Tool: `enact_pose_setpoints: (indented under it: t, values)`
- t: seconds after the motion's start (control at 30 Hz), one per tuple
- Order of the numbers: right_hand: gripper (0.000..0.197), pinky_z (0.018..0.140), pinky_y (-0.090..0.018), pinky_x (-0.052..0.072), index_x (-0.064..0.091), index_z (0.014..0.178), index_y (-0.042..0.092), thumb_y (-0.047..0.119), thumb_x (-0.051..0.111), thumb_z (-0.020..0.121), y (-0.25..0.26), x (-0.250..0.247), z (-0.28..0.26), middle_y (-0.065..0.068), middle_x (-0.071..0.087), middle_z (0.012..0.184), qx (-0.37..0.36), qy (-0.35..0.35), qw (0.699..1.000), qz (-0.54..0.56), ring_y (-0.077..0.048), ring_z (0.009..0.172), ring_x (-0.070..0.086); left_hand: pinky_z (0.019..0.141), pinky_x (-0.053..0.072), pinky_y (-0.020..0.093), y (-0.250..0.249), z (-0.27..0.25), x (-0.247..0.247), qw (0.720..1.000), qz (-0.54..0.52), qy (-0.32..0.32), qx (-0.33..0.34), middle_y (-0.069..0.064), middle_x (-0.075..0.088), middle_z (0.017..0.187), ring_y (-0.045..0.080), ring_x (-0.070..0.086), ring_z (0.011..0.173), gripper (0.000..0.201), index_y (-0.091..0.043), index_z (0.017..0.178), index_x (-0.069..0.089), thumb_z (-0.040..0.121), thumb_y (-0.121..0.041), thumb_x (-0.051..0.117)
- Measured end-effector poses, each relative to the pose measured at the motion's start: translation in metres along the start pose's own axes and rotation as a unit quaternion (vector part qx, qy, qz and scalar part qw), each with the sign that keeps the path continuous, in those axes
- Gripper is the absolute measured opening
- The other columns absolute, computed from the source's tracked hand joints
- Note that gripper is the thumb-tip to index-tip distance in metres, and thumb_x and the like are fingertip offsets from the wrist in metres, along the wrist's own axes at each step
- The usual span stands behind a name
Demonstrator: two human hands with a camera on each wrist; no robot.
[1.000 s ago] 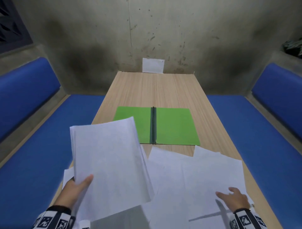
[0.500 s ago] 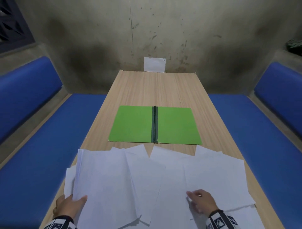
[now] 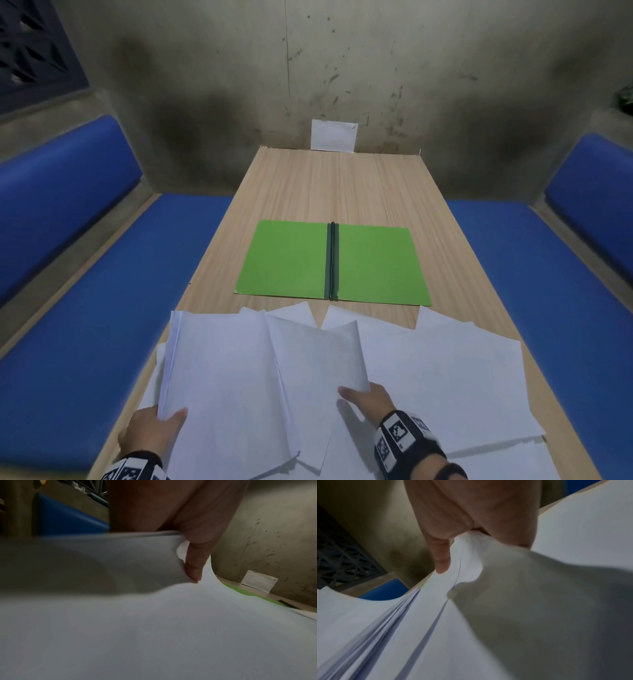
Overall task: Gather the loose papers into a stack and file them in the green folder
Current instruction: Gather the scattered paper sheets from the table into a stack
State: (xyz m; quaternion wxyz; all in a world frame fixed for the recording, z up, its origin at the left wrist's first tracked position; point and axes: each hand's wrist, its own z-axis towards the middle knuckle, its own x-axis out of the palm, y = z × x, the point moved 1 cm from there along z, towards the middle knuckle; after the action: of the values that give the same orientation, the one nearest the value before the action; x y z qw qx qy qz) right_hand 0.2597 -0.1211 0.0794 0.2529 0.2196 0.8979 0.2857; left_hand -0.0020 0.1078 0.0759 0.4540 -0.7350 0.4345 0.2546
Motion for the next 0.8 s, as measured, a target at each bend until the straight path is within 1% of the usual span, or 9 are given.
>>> enact_pose_setpoints:
  t: [0.07, 0.17, 0.27, 0.4, 0.47, 0.57, 0.67, 0.73, 0.8]
  values:
    - [0.055, 0.075, -0.024, 0.043, 0.062, 0.118, 0.004, 0.042, 0.070, 0.079, 0.004, 0.008, 0.002, -0.010, 0.067, 0.113, 0.001, -0.008, 0.999, -0.035, -0.022, 0.092, 0.058, 0.090, 0.047, 0.040, 0.000, -0.002, -0.002, 1.000, 0.000, -0.019, -0.013, 0.020, 0.057, 0.111, 0.039, 0.055, 0.095, 0.038, -0.003, 0.095, 0.066, 0.076, -0.036, 0.065]
    - [0.057, 0.082, -0.025, 0.048, 0.060, 0.120, 0.008, 0.046, 0.068, 0.078, 0.007, 0.017, 0.003, -0.007, 0.066, 0.113, -0.004, -0.043, 0.993, -0.105, -0.022, 0.099, 0.061, 0.079, 0.048, 0.037, 0.001, -0.004, -0.004, 0.998, -0.057, 0.004, -0.001, 0.022, 0.060, 0.095, 0.036, 0.056, 0.082, 0.031, 0.006, 0.089, 0.064, 0.078, -0.023, 0.067]
    - [0.054, 0.080, -0.025, 0.048, 0.061, 0.118, 0.009, 0.043, 0.068, 0.077, 0.012, 0.025, 0.000, -0.004, 0.065, 0.106, -0.019, -0.075, 0.989, -0.129, -0.019, 0.089, 0.056, 0.069, 0.045, 0.033, 0.000, -0.008, -0.005, 0.996, -0.082, 0.013, 0.026, 0.022, 0.063, 0.088, 0.035, 0.058, 0.075, 0.027, 0.008, 0.089, 0.062, 0.078, -0.017, 0.066]
    - [0.042, 0.072, -0.024, 0.048, 0.064, 0.114, 0.006, 0.030, 0.064, 0.080, 0.017, 0.028, -0.002, -0.004, 0.063, 0.092, -0.031, -0.084, 0.991, -0.101, -0.019, 0.081, 0.055, 0.073, 0.043, 0.033, -0.010, -0.021, -0.005, 0.997, -0.063, 0.017, 0.036, 0.017, 0.061, 0.091, 0.034, 0.055, 0.081, 0.030, 0.002, 0.099, 0.060, 0.083, -0.023, 0.062]
    - [0.037, 0.069, -0.022, 0.043, 0.066, 0.112, 0.003, 0.025, 0.063, 0.082, 0.018, 0.025, -0.002, -0.005, 0.059, 0.087, -0.051, -0.089, 0.991, -0.089, -0.020, 0.080, 0.054, 0.076, 0.044, 0.034, -0.014, -0.025, -0.006, 0.997, -0.065, 0.019, 0.045, 0.017, 0.062, 0.092, 0.033, 0.055, 0.082, 0.030, 0.002, 0.101, 0.061, 0.085, -0.024, 0.059]
    - [0.035, 0.070, -0.025, 0.046, 0.066, 0.110, -0.002, 0.019, 0.066, 0.082, 0.019, 0.009, -0.006, -0.008, 0.061, 0.088, -0.057, -0.108, 0.992, -0.022, -0.023, 0.081, 0.058, 0.079, 0.042, 0.036, -0.022, -0.032, -0.015, 0.990, -0.118, 0.024, 0.069, 0.018, 0.061, 0.096, 0.031, 0.053, 0.084, 0.032, 0.004, 0.111, 0.059, 0.086, -0.016, 0.059]
    - [0.038, 0.080, -0.036, 0.053, 0.064, 0.111, -0.007, 0.018, 0.068, 0.081, 0.018, -0.024, -0.014, -0.014, 0.064, 0.091, -0.053, -0.158, 0.984, 0.062, -0.032, 0.089, 0.064, 0.082, 0.039, 0.035, -0.032, -0.042, -0.027, 0.974, -0.199, 0.051, 0.100, 0.018, 0.059, 0.107, 0.028, 0.051, 0.088, 0.037, -0.002, 0.123, 0.050, 0.087, -0.007, 0.057]
    - [0.044, 0.089, -0.042, 0.052, 0.061, 0.114, -0.011, 0.017, 0.070, 0.081, 0.017, -0.054, -0.021, -0.019, 0.065, 0.097, -0.061, -0.196, 0.970, 0.128, -0.037, 0.100, 0.064, 0.081, 0.038, 0.034, -0.038, -0.047, -0.030, 0.956, -0.264, 0.078, 0.105, 0.014, 0.056, 0.104, 0.027, 0.051, 0.090, 0.031, -0.007, 0.120, 0.050, 0.089, -0.005, 0.054]
    - [0.046, 0.096, -0.043, 0.046, 0.057, 0.118, -0.015, 0.013, 0.068, 0.084, 0.020, -0.086, -0.035, -0.026, 0.064, 0.113, -0.085, -0.232, 0.948, 0.199, -0.039, 0.109, 0.060, 0.081, 0.041, 0.036, -0.037, -0.045, -0.026, 0.944, -0.305, 0.081, 0.096, 0.014, 0.056, 0.105, 0.029, 0.053, 0.090, 0.030, -0.008, 0.118, 0.050, 0.089, -0.004, 0.054]
